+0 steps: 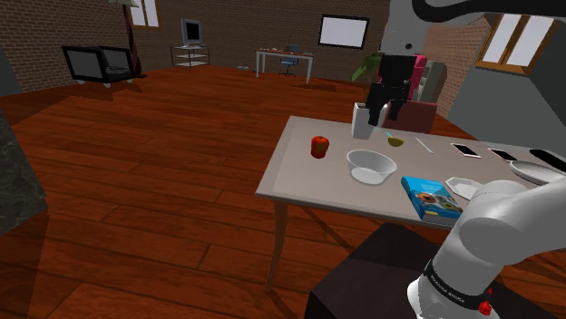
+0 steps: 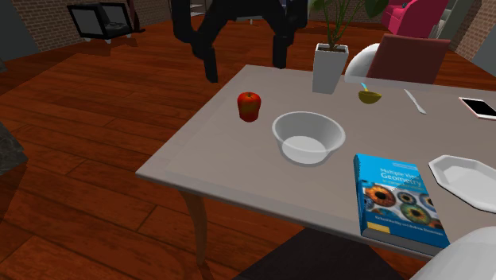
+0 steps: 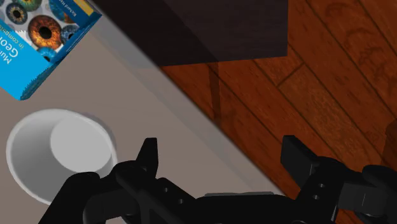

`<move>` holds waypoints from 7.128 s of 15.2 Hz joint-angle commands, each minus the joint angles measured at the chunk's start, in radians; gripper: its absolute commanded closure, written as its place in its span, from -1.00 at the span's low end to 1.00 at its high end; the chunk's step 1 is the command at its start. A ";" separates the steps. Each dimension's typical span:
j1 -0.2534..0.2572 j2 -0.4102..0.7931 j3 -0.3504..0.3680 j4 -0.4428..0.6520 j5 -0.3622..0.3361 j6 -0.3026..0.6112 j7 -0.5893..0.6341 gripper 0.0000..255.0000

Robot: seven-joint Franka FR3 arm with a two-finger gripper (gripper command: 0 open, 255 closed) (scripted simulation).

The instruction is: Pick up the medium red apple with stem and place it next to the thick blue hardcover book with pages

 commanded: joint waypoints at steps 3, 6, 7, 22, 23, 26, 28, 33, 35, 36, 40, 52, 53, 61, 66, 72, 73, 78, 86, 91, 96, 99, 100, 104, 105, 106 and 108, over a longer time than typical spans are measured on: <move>-0.009 0.045 -0.019 -0.005 -0.016 0.058 -0.019 -1.00; -0.023 0.119 -0.046 -0.004 -0.036 0.144 -0.047 -1.00; -0.027 0.145 -0.055 0.000 -0.042 0.171 -0.056 -1.00; -0.077 0.613 -0.178 0.206 -0.053 0.500 -0.193 -1.00; -0.081 0.647 -0.184 0.230 -0.048 0.514 -0.203 -1.00; -0.093 0.752 -0.201 0.310 -0.028 0.550 -0.234 -1.00; -0.102 0.823 -0.210 0.371 -0.012 0.568 -0.254 -1.00; -0.135 1.007 -0.223 0.550 0.034 0.592 -0.303 -1.00; -0.152 1.084 -0.225 0.634 0.053 0.591 -0.320 -1.00; -0.157 1.105 -0.224 0.658 0.058 0.590 -0.324 -1.00; -0.158 1.126 -0.222 0.633 0.063 0.635 -0.327 -1.00; -0.160 1.146 -0.220 0.615 0.068 0.673 -0.330 1.00; -0.160 1.146 -0.220 0.615 0.068 0.673 -0.330 1.00; -0.160 1.146 -0.220 0.615 0.068 0.673 -0.330 1.00; -0.159 1.126 -0.222 0.653 0.062 0.615 -0.326 1.00; -0.159 1.108 -0.225 0.709 0.057 0.542 -0.323 1.00; -0.159 1.106 -0.225 0.719 0.056 0.529 -0.322 1.00; -0.160 1.098 -0.227 0.775 0.054 0.465 -0.320 1.00; -0.164 1.098 -0.228 0.883 0.052 0.358 -0.318 1.00; -0.168 1.107 -0.229 0.965 0.054 0.286 -0.318 1.00; -0.174 1.126 -0.230 1.061 0.057 0.208 -0.318 1.00; -0.173 1.032 -0.238 0.929 0.043 0.247 -0.333 1.00; -0.174 0.987 -0.242 0.867 0.036 0.265 -0.340 1.00; -0.181 0.827 -0.257 0.657 0.006 0.317 -0.367 1.00; -0.184 0.789 -0.262 0.612 -0.002 0.326 -0.375 1.00; -0.188 0.753 -0.266 0.568 -0.010 0.334 -0.382 1.00; -0.197 0.682 -0.274 0.488 -0.026 0.346 -0.396 1.00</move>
